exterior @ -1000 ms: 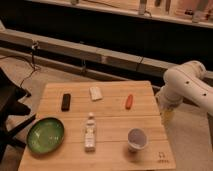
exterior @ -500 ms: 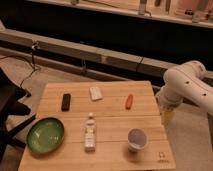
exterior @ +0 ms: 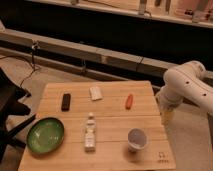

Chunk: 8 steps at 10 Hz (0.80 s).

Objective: Pick up the ceramic cup

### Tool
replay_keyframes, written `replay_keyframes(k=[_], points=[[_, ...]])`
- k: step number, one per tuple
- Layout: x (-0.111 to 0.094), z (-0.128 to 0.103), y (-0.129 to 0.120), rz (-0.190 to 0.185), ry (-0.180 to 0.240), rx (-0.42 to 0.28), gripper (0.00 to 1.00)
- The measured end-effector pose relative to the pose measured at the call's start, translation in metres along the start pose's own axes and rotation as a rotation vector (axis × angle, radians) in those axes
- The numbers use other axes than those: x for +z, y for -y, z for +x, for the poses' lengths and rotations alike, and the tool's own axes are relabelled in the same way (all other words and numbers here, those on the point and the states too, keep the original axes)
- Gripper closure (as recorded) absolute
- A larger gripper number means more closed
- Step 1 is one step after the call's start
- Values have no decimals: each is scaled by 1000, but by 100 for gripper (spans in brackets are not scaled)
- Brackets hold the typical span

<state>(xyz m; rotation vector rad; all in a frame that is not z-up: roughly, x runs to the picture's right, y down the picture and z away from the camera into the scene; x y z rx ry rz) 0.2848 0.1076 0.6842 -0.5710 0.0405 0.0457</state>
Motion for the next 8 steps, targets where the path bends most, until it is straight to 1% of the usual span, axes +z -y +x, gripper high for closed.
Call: replay_keyframes(k=[3,4,6,8], points=[[0,0,0,0,0,-1,20],[3,-2,-3,-4,-6,-11,20],[9,-12,-3,-1,-6,-27,20],[9,-9,-4,0,-11,-26,20]])
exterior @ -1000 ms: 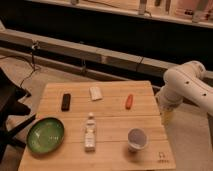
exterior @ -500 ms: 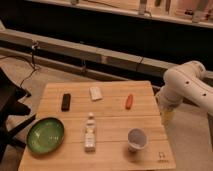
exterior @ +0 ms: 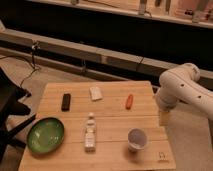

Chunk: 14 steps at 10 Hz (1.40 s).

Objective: Pick up the ceramic cup

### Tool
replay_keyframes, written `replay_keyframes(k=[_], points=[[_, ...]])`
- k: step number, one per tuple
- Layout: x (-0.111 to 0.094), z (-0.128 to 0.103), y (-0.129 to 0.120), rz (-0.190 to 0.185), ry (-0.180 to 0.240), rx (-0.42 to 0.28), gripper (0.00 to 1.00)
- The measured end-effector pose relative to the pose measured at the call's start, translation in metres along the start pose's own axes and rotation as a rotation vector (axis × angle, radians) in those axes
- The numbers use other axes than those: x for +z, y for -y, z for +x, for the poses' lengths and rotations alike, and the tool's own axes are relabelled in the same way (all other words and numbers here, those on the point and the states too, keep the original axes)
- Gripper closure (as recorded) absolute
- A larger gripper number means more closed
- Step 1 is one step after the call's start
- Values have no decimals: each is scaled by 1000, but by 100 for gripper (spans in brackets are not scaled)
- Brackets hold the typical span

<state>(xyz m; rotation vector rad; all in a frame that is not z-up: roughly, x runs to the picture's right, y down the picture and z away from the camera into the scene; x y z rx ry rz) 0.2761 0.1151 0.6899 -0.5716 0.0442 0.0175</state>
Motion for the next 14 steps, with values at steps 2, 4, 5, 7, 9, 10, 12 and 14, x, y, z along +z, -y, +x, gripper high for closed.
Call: replay_keyframes(k=[2,4,5,7,9,10,12,14], points=[[1,-4,0,0,2,-14,20],[4,-12,-4,6,0,-65,20],[4,-18,-3,9,1,-83,20],[6,-16,-4,10,-4,-83,20],[6,-21,-5,14,-3,-124,20],[7,-25,-6,16,-2,-147,20],[9,-30,-8,21,0,-174,20],[11,-35,-9,25,5,-201,20]])
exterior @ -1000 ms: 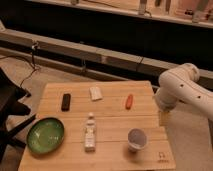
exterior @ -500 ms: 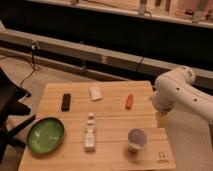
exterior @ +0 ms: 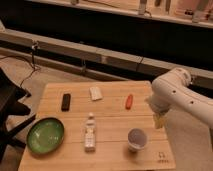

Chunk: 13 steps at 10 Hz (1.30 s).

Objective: Pick up the ceramic cup

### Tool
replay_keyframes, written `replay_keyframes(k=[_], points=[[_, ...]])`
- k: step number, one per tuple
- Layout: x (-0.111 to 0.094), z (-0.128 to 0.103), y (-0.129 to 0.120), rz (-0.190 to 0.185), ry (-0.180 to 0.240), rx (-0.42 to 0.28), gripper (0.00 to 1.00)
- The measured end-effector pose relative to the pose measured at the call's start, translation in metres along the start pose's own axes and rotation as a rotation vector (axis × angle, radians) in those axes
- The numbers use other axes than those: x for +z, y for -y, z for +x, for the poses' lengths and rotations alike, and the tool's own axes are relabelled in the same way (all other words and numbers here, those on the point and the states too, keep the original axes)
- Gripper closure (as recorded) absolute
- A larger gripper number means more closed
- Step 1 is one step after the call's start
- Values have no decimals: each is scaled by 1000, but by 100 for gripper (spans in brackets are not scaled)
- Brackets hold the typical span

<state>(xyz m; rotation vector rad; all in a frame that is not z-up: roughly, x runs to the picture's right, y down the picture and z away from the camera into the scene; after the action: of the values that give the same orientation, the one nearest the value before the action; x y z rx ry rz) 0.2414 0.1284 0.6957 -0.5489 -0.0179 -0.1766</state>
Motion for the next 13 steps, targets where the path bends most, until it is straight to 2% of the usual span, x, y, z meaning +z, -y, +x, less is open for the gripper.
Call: replay_keyframes(k=[13], points=[[15,-29,-6,31,60,-98,20]])
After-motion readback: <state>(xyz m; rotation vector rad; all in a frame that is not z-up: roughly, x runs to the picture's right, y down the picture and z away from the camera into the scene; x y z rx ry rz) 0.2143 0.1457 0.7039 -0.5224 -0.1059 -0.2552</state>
